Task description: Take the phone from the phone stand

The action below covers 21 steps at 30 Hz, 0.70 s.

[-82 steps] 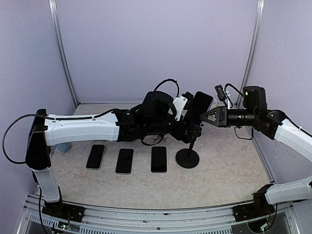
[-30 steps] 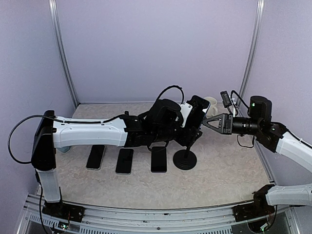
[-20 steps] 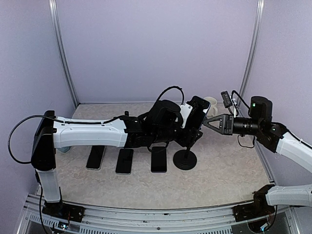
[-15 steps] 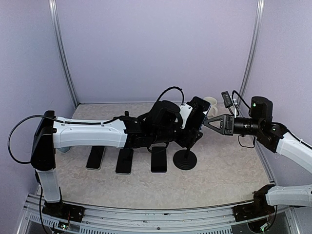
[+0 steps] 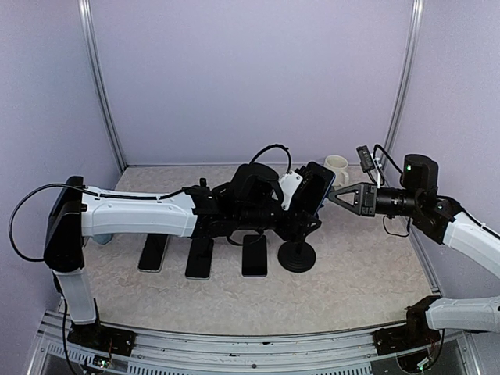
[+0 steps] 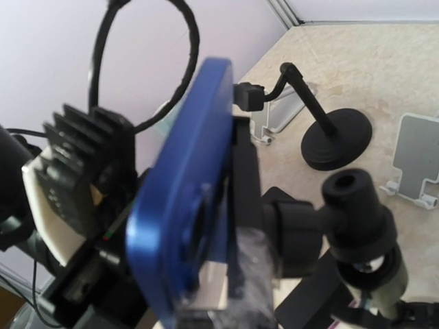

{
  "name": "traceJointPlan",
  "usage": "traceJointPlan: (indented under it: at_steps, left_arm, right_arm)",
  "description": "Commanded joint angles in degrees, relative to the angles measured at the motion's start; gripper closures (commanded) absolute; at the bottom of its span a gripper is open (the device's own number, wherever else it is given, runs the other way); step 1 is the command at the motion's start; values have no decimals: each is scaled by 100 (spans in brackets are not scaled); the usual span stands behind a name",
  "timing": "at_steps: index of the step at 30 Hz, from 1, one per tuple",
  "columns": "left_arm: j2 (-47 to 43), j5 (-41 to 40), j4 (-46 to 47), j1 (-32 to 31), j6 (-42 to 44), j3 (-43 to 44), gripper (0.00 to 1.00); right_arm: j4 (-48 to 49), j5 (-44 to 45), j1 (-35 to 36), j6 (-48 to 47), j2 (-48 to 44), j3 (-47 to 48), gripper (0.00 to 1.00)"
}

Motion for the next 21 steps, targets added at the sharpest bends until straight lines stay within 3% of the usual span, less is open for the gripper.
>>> traceJointPlan:
  at_steps: [1,5,12,21]
  left_arm:
    - [-338,272,581,319,-35,32,85]
    - [-281,1292,939,135,57,82,85]
    - [-352,1980,1122,-76,233,205,87]
    - [-926,1529,1126,-131,312,-74,87]
  right_arm:
    - [-224,-12,-168,-180,37,-52,100]
    - [-184,13,-168,-154,69,-7,100]
    - [-131,57,-168,-102,67,24,100]
    - [223,269,-168,-7,125,130,100]
